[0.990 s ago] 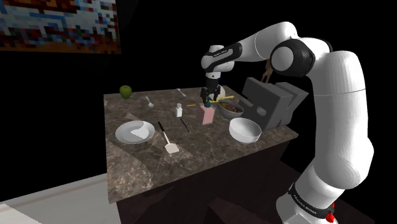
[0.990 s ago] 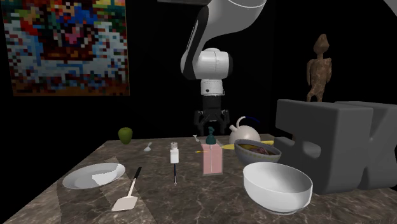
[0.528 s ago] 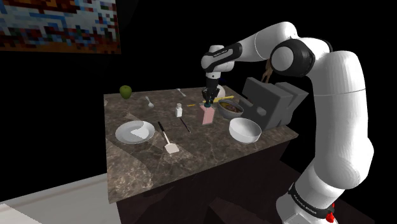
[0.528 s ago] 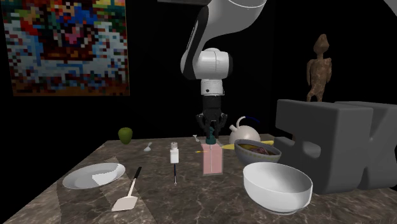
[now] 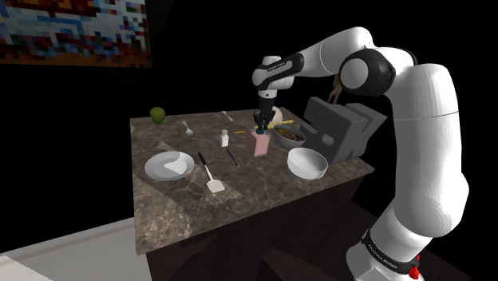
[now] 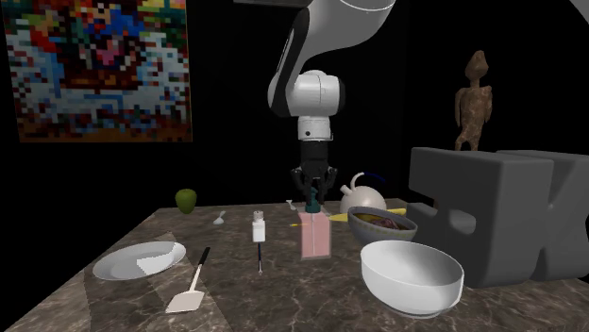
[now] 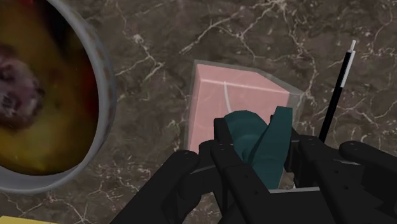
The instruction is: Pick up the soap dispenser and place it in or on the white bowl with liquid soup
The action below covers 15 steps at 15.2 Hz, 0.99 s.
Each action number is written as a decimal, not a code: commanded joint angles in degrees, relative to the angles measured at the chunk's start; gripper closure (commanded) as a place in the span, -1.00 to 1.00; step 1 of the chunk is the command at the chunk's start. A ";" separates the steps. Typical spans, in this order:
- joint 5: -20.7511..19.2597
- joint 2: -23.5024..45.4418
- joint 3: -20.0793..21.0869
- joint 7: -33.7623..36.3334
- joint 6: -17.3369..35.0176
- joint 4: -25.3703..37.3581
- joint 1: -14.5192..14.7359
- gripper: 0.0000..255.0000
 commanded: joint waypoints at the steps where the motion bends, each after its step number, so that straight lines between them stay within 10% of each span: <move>1: -0.10 -0.58 -0.07 0.03 -0.85 0.27 0.02 1.00; 15: -0.81 -3.89 -0.44 0.50 -9.95 6.11 0.04 1.00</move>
